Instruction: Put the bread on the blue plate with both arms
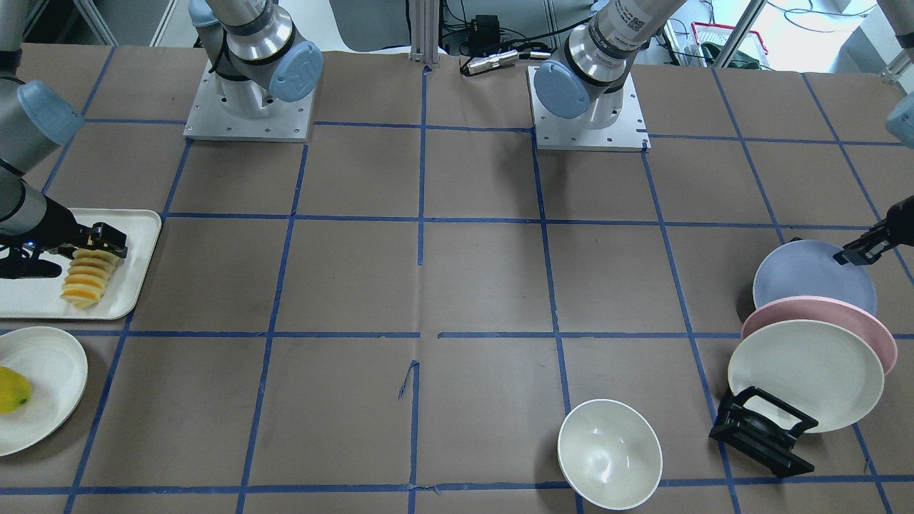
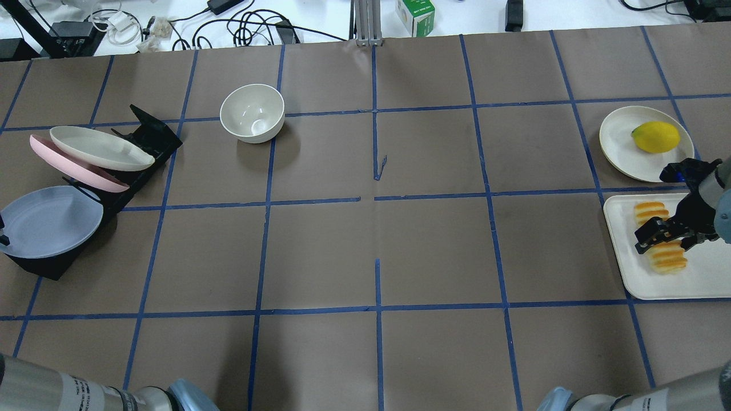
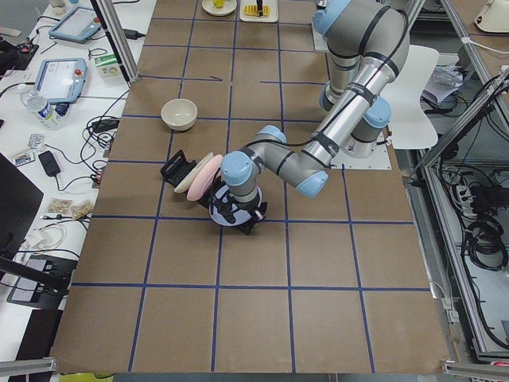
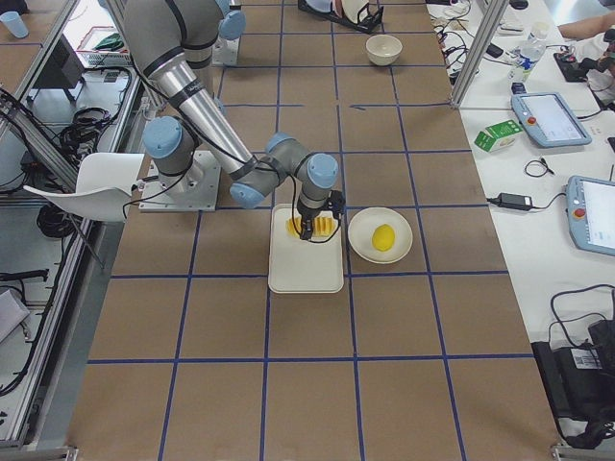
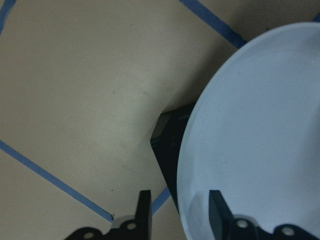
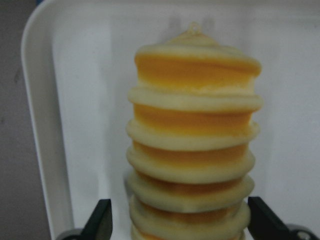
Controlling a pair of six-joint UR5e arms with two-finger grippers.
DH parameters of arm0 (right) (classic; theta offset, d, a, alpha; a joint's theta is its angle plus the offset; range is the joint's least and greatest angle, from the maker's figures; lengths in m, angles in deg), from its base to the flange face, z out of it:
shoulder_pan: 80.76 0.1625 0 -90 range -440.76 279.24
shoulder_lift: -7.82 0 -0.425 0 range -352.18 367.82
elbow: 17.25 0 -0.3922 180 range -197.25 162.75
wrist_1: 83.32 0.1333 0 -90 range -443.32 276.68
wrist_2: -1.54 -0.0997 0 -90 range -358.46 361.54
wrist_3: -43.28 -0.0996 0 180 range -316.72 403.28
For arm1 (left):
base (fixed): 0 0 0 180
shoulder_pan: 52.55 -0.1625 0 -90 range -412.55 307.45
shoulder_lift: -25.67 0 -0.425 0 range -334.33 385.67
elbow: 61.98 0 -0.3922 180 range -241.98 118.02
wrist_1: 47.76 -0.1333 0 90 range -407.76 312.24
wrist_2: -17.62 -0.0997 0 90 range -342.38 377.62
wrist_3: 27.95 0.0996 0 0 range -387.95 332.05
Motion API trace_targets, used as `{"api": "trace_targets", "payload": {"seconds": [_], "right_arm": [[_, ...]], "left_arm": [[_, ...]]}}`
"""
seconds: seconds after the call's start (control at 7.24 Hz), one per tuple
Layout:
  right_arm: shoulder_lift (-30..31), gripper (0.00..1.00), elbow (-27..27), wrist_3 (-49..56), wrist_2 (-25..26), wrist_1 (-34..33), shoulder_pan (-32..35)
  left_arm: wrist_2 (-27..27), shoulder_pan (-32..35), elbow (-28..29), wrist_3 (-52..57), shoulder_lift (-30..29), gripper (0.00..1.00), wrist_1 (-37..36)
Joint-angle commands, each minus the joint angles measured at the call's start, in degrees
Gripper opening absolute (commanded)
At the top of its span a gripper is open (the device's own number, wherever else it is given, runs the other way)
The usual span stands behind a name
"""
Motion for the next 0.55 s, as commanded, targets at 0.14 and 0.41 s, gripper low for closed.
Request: {"api": "trace_targets", "payload": {"seconds": [0.14,0.41], "right_arm": [[0.2,0.35,0.2,-0.6,-0.2,0.2,0.0],[0.4,0.00,0.3,-0.8,-0.1,0.9,0.0]], "left_arm": [[0.0,-0.2,0.8,0.5,0.5,0.00,0.1],[0.0,-0.1,0.9,0.7,1.5,0.00,0.5]]}}
